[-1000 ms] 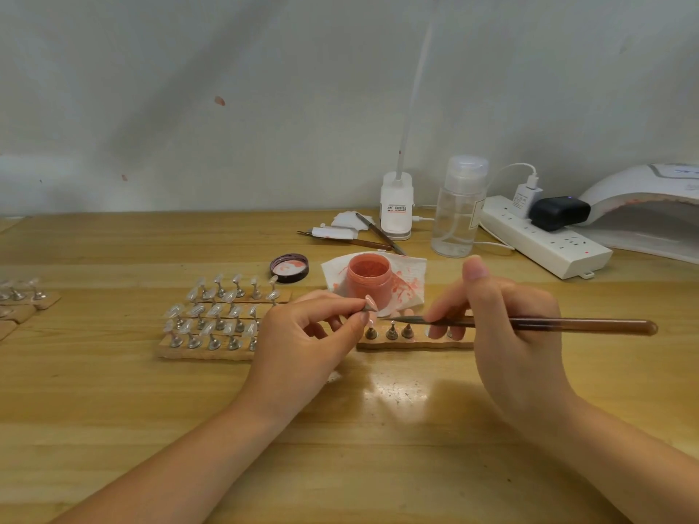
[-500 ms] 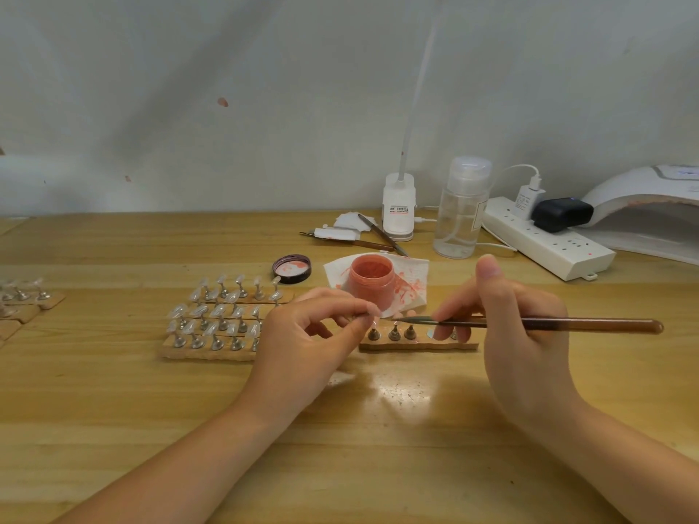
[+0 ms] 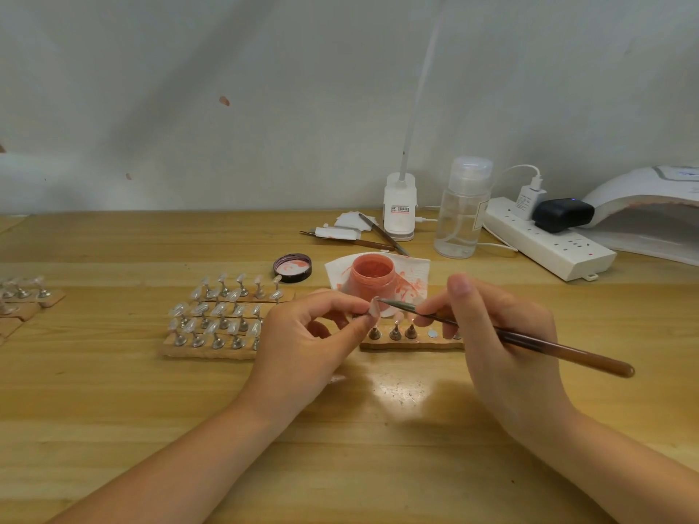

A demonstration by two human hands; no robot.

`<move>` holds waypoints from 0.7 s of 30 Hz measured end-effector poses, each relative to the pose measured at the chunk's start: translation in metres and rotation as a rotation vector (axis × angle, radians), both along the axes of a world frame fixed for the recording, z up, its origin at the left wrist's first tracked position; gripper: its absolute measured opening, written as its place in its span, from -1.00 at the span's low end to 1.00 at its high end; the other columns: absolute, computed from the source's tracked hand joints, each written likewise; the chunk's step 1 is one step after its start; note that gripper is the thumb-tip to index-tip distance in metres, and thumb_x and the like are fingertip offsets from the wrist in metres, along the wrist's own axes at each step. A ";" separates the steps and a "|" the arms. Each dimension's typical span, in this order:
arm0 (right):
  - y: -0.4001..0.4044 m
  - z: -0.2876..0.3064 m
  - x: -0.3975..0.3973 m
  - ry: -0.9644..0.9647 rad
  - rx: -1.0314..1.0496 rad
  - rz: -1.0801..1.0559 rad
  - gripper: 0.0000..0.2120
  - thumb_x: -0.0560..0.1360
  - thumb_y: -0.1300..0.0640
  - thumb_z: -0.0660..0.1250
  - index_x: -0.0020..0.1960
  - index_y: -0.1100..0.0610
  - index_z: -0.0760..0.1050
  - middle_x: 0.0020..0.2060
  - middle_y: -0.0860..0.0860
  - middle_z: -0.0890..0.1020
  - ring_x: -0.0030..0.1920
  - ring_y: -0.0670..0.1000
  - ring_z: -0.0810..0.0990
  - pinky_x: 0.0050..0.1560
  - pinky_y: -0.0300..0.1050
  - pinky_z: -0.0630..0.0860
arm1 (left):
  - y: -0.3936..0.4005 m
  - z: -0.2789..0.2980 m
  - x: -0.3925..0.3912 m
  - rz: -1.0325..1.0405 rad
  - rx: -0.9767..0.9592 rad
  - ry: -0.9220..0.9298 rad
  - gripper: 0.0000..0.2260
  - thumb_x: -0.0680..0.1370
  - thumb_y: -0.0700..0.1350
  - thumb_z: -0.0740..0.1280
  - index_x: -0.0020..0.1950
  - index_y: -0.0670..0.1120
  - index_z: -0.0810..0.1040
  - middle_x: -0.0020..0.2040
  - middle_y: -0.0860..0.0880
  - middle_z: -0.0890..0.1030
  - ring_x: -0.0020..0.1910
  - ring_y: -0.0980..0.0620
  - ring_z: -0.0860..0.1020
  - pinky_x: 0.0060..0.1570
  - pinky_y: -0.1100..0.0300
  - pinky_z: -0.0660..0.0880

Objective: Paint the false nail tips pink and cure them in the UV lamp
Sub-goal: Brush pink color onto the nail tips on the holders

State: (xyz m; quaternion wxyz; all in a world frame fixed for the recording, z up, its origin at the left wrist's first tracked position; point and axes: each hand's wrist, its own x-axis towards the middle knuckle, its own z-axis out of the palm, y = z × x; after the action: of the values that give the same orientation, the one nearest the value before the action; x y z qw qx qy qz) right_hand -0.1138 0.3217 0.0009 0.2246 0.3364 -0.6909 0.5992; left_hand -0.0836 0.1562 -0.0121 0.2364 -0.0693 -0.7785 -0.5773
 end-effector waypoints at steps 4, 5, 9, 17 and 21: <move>0.001 -0.002 0.002 0.006 -0.003 0.047 -0.63 0.53 0.05 0.15 -0.29 0.19 0.59 -0.40 0.00 0.61 -0.38 -0.22 0.55 -0.33 -0.47 0.39 | 0.000 0.001 0.000 0.018 0.001 -0.010 -0.88 0.29 0.02 0.41 -0.20 0.17 0.66 -0.24 0.10 0.64 -0.33 0.24 0.49 -0.39 0.42 0.40; 0.002 -0.002 0.003 -0.002 -0.019 0.066 -0.60 0.53 0.02 0.13 -0.30 0.20 0.58 -0.40 0.01 0.61 -0.39 -0.21 0.56 -0.33 -0.47 0.40 | 0.000 0.001 0.000 0.017 0.004 -0.013 -0.87 0.29 0.02 0.41 -0.19 0.16 0.66 -0.25 0.09 0.64 -0.34 0.24 0.48 -0.39 0.42 0.40; 0.001 -0.001 0.003 0.004 -0.055 0.047 -0.63 0.55 0.02 0.13 -0.30 0.13 0.56 -0.46 -0.01 0.58 -0.39 -0.22 0.56 -0.33 -0.48 0.39 | 0.001 0.002 0.001 0.014 0.012 -0.009 -0.89 0.28 0.03 0.41 -0.22 0.15 0.66 -0.26 0.06 0.63 -0.35 0.24 0.46 -0.40 0.40 0.38; 0.000 -0.002 0.001 -0.019 -0.012 0.026 -0.63 0.54 0.03 0.14 -0.31 0.15 0.58 -0.45 -0.03 0.60 -0.38 -0.19 0.57 -0.34 -0.44 0.41 | 0.001 0.003 0.002 0.028 -0.003 -0.015 -0.87 0.34 -0.15 0.47 -0.29 0.10 0.65 -0.27 0.00 0.63 -0.36 0.17 0.43 -0.39 0.29 0.39; 0.001 -0.001 0.003 -0.043 -0.072 0.043 -0.62 0.53 0.03 0.10 -0.35 0.09 0.55 -0.41 0.01 0.61 -0.41 -0.19 0.56 -0.33 -0.45 0.41 | 0.002 0.004 0.004 0.015 0.023 -0.023 -0.95 0.28 0.01 0.42 -0.29 0.09 0.66 -0.28 0.02 0.63 -0.37 0.19 0.41 -0.38 0.32 0.39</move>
State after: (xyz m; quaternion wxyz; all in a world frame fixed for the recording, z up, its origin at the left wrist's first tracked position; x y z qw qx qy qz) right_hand -0.1107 0.3227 0.0004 0.2087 0.3297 -0.6661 0.6357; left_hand -0.0801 0.1580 -0.0078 0.2326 -0.0538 -0.7749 -0.5853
